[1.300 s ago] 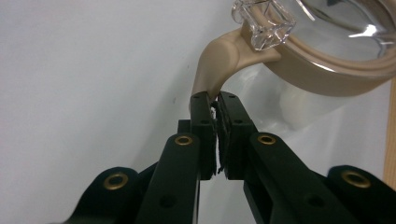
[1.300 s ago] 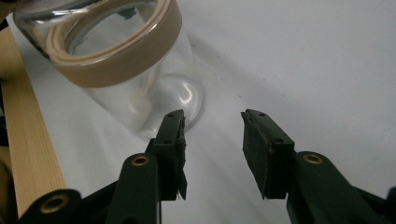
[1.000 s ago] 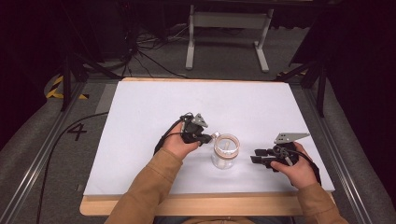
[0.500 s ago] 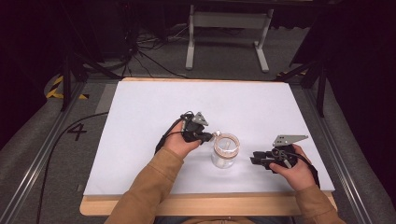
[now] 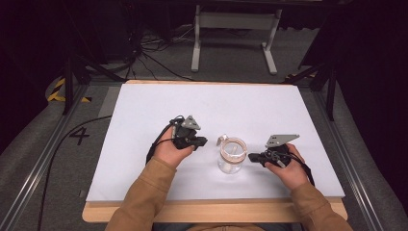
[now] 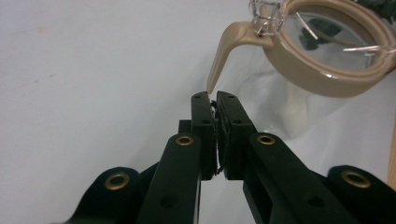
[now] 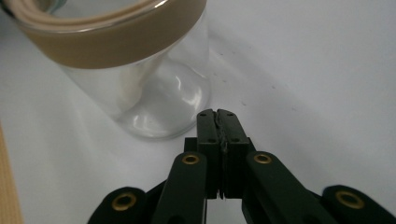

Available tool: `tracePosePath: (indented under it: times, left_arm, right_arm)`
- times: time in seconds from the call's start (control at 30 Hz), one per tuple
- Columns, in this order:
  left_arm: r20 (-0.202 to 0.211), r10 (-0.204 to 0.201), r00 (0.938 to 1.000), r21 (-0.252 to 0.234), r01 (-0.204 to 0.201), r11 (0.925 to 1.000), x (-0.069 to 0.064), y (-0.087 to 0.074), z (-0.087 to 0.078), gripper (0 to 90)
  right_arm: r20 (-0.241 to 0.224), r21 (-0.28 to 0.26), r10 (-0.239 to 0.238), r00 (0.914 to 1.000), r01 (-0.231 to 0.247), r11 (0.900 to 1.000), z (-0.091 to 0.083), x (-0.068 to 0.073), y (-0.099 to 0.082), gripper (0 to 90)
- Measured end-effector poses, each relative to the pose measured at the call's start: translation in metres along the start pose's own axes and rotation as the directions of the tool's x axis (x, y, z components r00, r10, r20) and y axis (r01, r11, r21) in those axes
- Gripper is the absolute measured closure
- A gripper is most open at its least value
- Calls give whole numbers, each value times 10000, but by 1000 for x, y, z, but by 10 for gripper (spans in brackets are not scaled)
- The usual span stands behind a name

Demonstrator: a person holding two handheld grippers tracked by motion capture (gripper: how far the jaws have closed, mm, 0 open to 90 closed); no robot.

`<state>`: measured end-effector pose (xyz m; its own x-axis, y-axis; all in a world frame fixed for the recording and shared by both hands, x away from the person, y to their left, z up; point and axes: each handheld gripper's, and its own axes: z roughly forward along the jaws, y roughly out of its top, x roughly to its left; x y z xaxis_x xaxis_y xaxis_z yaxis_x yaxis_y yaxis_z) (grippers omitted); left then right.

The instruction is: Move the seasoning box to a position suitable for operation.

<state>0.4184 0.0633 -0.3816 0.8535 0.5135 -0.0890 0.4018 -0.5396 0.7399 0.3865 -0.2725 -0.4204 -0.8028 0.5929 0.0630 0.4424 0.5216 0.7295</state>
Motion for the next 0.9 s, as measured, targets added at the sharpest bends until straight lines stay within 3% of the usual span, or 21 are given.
tracePosePath:
  times: [0.23,0.43,0.9]
  left_arm:
    - [-129,-178,9998,53,179,9998,2,-6,-7,866]
    - [-43,-270,9996,-22,270,9996,3,-8,-4,862]
    - [-31,-331,9994,-43,331,9994,6,-8,-5,860]
  right_arm:
    - [-127,238,-410,9991,413,9989,18,3,4,900]
    - [83,420,-590,9982,586,9974,17,8,5,900]
    - [-442,749,-1520,9874,1550,9851,23,33,13,900]
